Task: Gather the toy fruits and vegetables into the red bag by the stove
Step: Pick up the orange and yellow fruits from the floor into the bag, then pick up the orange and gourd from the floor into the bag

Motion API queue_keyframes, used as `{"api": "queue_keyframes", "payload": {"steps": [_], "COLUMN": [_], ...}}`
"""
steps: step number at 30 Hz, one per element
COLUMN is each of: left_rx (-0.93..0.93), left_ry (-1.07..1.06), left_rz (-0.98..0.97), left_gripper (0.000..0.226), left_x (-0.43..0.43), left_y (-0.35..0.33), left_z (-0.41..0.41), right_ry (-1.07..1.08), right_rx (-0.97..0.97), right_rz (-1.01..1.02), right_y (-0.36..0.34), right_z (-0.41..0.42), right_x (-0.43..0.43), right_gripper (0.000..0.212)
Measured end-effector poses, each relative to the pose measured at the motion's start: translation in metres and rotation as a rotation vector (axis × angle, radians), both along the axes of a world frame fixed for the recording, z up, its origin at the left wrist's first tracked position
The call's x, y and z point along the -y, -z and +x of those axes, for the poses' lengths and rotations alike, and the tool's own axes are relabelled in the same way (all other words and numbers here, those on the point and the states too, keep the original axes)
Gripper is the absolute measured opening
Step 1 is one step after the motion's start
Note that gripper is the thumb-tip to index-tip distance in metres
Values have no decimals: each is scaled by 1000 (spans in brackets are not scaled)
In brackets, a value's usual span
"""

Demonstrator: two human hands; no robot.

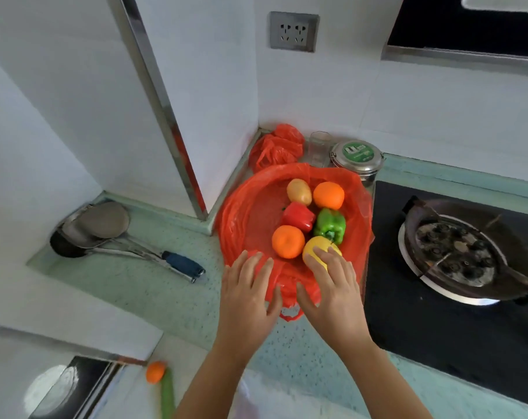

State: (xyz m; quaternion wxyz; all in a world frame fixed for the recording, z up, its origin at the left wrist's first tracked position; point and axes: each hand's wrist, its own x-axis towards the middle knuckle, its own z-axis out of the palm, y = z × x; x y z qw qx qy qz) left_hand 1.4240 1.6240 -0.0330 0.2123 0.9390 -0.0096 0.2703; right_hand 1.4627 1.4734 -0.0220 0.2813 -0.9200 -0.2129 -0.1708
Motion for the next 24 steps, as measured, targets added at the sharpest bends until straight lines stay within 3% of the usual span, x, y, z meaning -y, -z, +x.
{"api": "queue_keyframes", "payload": {"steps": [11, 24], "left_rx": [-89, -193], "left_ry": [-279, -485], "left_rz": [53, -42], "left_gripper": [39, 44], "left_x": [15, -19], "left_y": [1, 11], "left_z": [-104, -213], "right_ry": [-255, -450], "right_rx": [-33, -44], "right_rz": [40, -41], "right_y": [7, 17], "right_z": [-64, -140], "right_x": [1, -47], "right_gripper": [43, 41]}}
